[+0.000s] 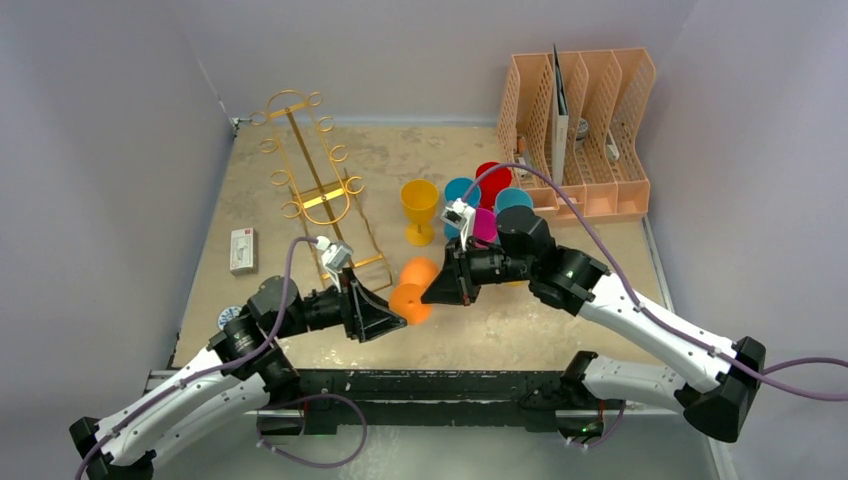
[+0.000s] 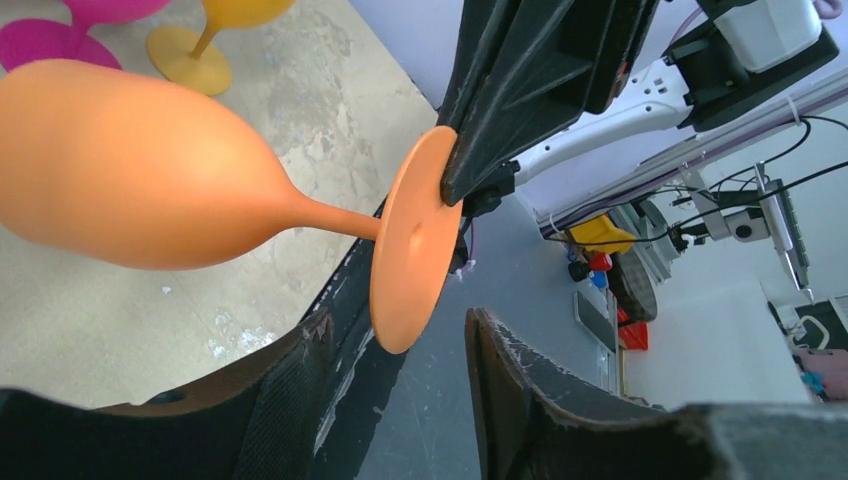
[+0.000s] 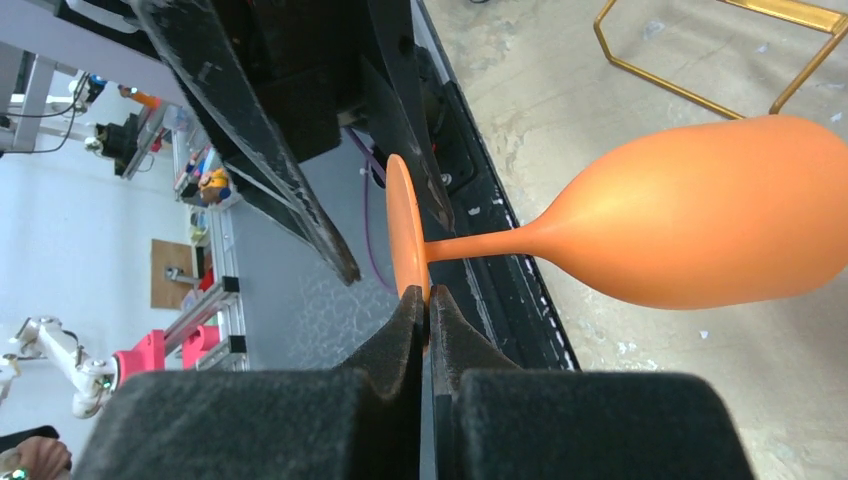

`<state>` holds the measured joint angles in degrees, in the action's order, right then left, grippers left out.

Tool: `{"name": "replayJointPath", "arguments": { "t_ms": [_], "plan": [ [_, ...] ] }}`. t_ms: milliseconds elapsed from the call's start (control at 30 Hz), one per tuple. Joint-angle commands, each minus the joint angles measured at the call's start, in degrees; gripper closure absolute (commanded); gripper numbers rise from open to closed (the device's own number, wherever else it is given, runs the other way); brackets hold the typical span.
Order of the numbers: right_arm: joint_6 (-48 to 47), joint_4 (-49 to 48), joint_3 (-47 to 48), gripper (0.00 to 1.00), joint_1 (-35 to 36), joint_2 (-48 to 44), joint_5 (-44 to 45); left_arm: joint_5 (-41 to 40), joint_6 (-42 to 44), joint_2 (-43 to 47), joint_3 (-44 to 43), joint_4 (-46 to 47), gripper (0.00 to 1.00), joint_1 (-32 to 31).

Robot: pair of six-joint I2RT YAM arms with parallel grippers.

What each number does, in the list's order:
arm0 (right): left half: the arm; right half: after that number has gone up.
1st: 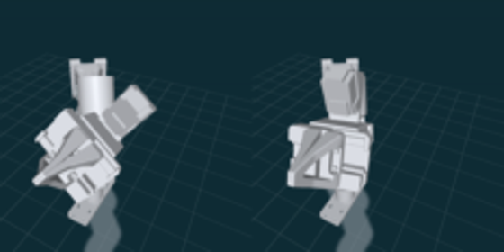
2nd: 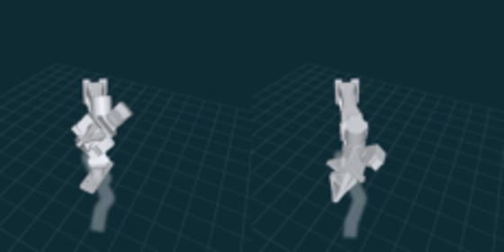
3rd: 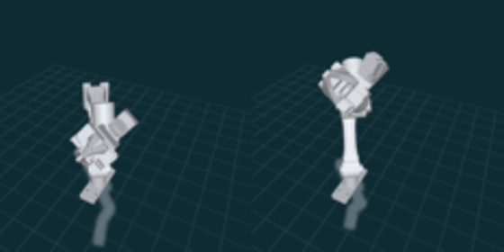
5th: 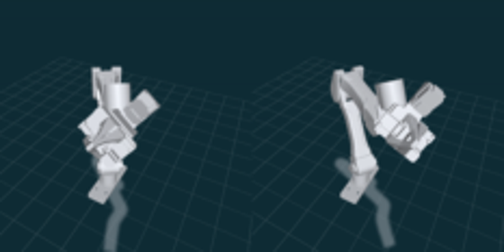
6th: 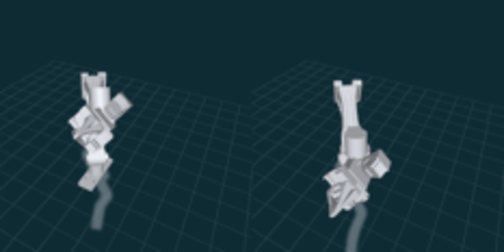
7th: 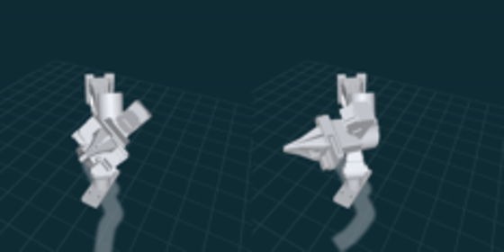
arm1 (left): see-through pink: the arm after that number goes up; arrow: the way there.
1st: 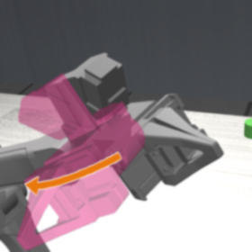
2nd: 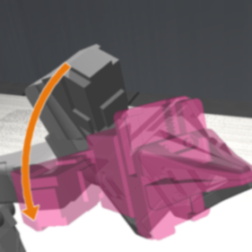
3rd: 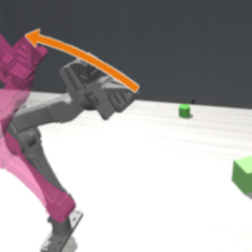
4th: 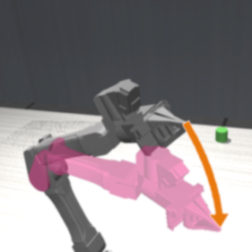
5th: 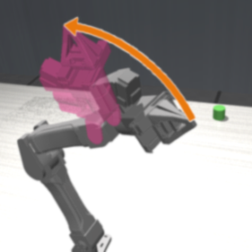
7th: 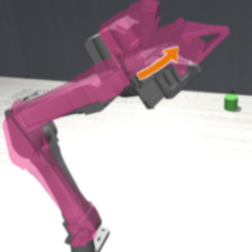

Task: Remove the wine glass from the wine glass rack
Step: Place the wine glass at the center of the board.

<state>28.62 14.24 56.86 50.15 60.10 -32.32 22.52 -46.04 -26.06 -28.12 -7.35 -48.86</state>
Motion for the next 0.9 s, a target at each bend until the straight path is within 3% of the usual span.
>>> {"name": "replayJointPath", "arguments": {
  "t_ms": [0,767,867],
  "plan": [
    [0.96,-5.07,0.12,1.00,0.32,0.94,-3.32,2.20,-1.43,0.48,1.28,6.48,0.54,0.06],
    [0.47,-7.82,-1.75,1.00,0.41,1.53,-3.19,3.00,-0.04,0.66,1.33,5.50,1.00,0.08],
    [0.30,-7.91,-1.82,0.97,0.47,1.15,-3.28,4.25,0.86,0.66,1.35,5.51,1.00,0.08]
  ]
}}
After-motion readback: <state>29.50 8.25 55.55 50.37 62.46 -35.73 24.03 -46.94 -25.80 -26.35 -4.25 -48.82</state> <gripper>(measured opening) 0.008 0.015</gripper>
